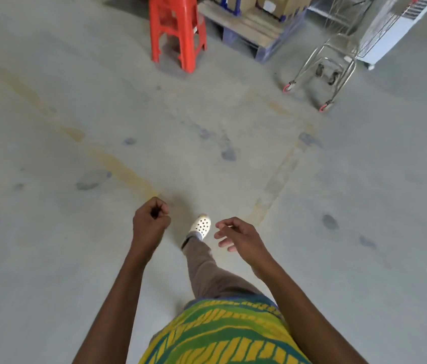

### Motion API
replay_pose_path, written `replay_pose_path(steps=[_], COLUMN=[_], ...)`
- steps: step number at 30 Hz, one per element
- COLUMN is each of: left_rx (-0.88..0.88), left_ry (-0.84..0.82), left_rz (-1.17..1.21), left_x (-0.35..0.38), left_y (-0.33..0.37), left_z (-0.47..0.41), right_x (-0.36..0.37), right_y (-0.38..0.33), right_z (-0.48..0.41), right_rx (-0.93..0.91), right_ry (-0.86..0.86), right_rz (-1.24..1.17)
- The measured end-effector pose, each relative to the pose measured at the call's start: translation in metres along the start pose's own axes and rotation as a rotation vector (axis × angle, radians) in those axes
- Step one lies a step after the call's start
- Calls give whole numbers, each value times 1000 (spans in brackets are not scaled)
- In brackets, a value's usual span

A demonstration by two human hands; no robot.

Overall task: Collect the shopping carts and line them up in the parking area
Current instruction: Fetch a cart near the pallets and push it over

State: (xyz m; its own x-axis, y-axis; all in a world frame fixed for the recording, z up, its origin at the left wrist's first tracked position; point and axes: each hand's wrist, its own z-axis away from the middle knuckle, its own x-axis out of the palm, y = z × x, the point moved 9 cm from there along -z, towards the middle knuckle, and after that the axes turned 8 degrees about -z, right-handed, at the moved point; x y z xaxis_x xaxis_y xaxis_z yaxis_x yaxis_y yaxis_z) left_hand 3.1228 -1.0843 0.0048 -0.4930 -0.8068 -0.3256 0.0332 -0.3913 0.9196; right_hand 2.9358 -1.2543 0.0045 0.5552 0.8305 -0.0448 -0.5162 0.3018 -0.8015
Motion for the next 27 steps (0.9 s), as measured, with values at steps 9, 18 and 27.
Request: replay_pose_path(steps=[9,18,27], left_rx=[-119,-144,-138], left_ry=[158,437,256], left_rz=[-10,88,58], left_x=[-95,-215,-232], left_y=[15,68,94], left_z=[-196,-401,-664], right_x=[133,286,329], right_y=[-191,-383,-485], right_z=[-249,-387,-550], right_rx=[-159,-312,-266], right_ry=[-202,-515,-411], right_rz=[178,278,213])
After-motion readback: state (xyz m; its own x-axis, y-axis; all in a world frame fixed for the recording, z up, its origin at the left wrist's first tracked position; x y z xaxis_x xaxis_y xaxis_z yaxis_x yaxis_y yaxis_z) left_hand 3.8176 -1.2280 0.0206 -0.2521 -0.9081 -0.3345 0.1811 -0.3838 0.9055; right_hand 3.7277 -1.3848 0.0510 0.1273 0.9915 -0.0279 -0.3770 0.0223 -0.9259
